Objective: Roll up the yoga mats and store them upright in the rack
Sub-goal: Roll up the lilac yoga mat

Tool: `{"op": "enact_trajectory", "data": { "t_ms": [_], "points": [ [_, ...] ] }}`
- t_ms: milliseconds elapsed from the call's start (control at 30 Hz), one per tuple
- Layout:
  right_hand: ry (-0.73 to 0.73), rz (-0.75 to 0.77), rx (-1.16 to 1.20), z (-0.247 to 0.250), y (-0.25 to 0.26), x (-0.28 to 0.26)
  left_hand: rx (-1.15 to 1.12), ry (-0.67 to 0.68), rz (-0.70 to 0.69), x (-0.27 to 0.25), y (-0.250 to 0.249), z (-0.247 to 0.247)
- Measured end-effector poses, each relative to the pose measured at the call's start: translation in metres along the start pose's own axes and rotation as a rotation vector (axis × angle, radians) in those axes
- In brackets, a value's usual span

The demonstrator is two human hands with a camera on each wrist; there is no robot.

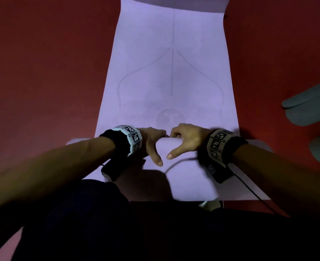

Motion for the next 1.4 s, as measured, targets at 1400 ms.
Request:
{"op": "enact_trajectory", "data": {
  "t_ms": [1400],
  "points": [
    [0.011, 0.0, 0.004, 0.028, 0.001, -0.008, 0.037, -0.039, 0.092, -0.004, 0.001, 0.033]
  ]
}}
Point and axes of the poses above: each hand's wrist, its own x-axis towards the middle knuckle, its own z-axis out of the back of the hand, y = z × x, the point moved 6 cm from there along x, towards the middle knuckle, and after that the axes turned 2 degrees about -x, right-handed, at the moved point
